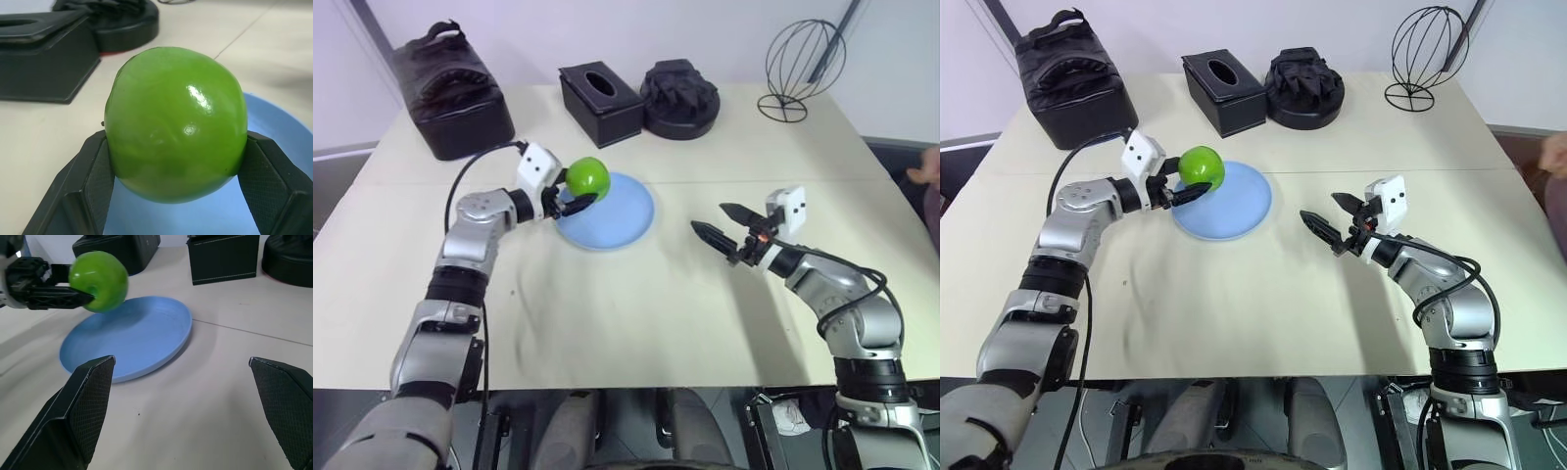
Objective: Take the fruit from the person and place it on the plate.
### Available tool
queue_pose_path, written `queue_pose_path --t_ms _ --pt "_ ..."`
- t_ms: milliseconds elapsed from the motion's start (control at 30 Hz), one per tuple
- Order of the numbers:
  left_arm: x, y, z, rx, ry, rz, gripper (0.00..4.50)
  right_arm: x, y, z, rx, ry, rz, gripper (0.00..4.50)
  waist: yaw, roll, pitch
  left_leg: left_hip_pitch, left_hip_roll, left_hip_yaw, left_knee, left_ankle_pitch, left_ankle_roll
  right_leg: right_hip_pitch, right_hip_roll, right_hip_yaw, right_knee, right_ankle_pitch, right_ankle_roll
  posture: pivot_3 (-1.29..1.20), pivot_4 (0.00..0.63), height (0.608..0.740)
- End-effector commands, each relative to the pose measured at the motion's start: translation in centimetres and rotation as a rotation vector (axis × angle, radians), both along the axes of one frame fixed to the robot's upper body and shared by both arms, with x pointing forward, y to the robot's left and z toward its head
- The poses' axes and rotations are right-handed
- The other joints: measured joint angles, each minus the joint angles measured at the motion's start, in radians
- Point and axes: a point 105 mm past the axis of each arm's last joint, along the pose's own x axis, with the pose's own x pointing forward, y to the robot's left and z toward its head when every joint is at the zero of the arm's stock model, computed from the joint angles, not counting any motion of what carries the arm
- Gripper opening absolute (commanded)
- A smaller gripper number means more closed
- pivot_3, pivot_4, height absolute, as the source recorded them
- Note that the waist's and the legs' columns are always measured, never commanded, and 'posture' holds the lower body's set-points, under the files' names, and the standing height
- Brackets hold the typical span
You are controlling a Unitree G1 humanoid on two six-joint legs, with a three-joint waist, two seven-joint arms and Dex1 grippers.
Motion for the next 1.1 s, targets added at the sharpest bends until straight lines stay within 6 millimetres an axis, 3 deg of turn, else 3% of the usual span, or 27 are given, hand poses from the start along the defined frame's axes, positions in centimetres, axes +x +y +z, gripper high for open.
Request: queue_pose_path --t_ms 33,67,133,200,367,467,600,700,767,867,1100 --pt "0.8 -0.1 0.7 0.032 -0.057 0.010 3.02 -0.5 -0.1 1.4 0.003 -0.069 -0.013 4.50 -0.001 0.000 0.000 0.000 0.000 0.000 0.000 0.000 0.000 0.000 0.000 0.000 0.000 0.000 0.000 0.00 0.150 0.740" --pt "0.9 -0.1 0.7 0.032 -0.056 0.011 3.02 -0.5 -0.1 1.3 0.003 -0.069 -0.018 4.50 -0.002 0.000 0.000 0.000 0.000 0.000 0.000 0.000 0.000 0.000 0.000 0.000 0.000 0.000 0.000 0.00 0.150 0.740" --pt "0.8 -0.3 1.0 -0.011 -0.047 -0.013 4.05 -0.8 -0.3 1.2 0.006 -0.068 -0.028 4.50 -0.002 0.000 0.000 0.000 0.000 0.000 0.000 0.000 0.000 0.000 0.000 0.000 0.000 0.000 0.000 0.00 0.150 0.740" --pt "0.8 -0.3 1.5 -0.043 -0.057 -0.015 4.45 -0.9 -0.4 1.2 0.008 -0.067 -0.034 4.50 0.001 0.000 0.000 0.000 0.000 0.000 0.000 0.000 0.000 0.000 0.000 0.000 0.000 0.000 0.000 0.00 0.150 0.740" --pt "1.0 -0.3 2.6 -0.064 -0.111 -0.002 4.45 -0.8 -0.3 1.2 0.010 -0.066 -0.036 4.50 0.002 0.000 0.000 0.000 0.000 0.000 0.000 0.000 0.000 0.000 0.000 0.000 0.000 0.000 0.000 0.00 0.150 0.740" --pt "0.9 0.8 4.6 -0.155 -0.162 0.029 4.45 -0.5 -0.3 1.4 0.009 -0.070 -0.034 4.50 0.000 0.000 0.000 0.000 0.000 0.000 0.000 0.000 0.000 0.000 0.000 0.000 0.000 0.000 0.000 0.00 0.150 0.740" --pt "0.5 4.3 8.0 -0.325 -0.233 0.148 4.45 -0.1 -0.6 1.6 0.000 -0.075 -0.037 4.50 -0.004 0.000 0.000 0.000 0.000 0.000 0.000 0.000 0.000 0.000 0.000 0.000 0.001 0.000 0.000 0.00 0.150 0.740" --pt "-0.8 7.4 9.3 -0.381 -0.259 0.242 4.45 0.3 -1.0 1.6 -0.015 -0.089 -0.064 4.50 -0.011 0.000 0.000 0.000 0.000 0.000 0.000 0.000 0.000 -0.001 0.000 0.000 0.001 0.000 0.000 0.00 0.150 0.740" --pt "-2.0 10.4 8.7 -0.353 -0.279 0.352 4.45 1.0 -1.7 1.7 -0.019 -0.106 -0.112 4.50 -0.018 0.000 0.000 0.000 0.000 0.000 0.000 0.000 0.000 -0.001 -0.001 0.000 0.002 0.000 0.000 0.00 0.150 0.740" --pt "-4.3 14.9 5.9 -0.285 -0.235 0.526 4.45 1.8 -2.0 1.7 -0.021 -0.117 -0.136 4.50 -0.030 0.001 0.000 0.002 0.000 0.001 -0.002 0.000 0.000 -0.001 -0.001 0.003 0.002 0.000 0.000 0.00 0.150 0.740" --pt "-9.2 17.7 2.1 -0.245 -0.158 0.678 4.45 3.6 -2.4 2.4 -0.020 -0.155 -0.173 4.50 -0.008 0.000 0.000 0.001 0.000 0.000 -0.001 0.000 0.000 0.000 -0.002 0.001 0.001 0.000 0.000 0.00 0.150 0.740"
